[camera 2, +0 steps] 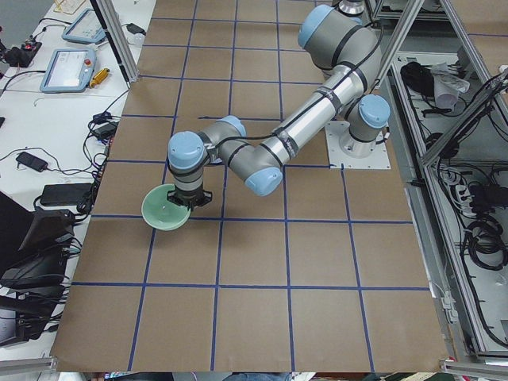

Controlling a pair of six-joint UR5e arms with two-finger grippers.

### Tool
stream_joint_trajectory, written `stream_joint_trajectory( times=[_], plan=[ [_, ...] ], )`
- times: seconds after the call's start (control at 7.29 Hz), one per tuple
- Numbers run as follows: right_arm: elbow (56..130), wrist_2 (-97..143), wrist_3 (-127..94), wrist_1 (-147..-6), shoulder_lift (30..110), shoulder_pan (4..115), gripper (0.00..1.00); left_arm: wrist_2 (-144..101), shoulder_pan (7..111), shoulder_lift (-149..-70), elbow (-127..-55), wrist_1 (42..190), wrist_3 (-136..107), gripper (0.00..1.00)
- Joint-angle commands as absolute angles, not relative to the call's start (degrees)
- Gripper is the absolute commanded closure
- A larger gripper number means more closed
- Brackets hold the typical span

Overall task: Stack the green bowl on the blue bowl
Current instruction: 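Lift the green bowl with the left gripper over the blue bowl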

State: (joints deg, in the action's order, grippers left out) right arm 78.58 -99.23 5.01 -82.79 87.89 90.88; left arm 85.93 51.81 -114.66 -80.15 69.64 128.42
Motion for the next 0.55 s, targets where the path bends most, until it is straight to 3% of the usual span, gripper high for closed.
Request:
stream_joint_trajectory(
  times=[0.0, 0.41],
  plan=[
    [78.57, -99.23, 5.01, -82.79, 87.89, 90.88, 0.00, 86.22, 59.12, -107.52, -88.65, 69.70, 125.09, 1.00],
    [78.57, -99.23, 5.01, -82.79, 87.89, 90.88, 0.00, 86.14, 65.82, -101.27, -99.19, 69.61, 118.67, 1.00]
  ],
)
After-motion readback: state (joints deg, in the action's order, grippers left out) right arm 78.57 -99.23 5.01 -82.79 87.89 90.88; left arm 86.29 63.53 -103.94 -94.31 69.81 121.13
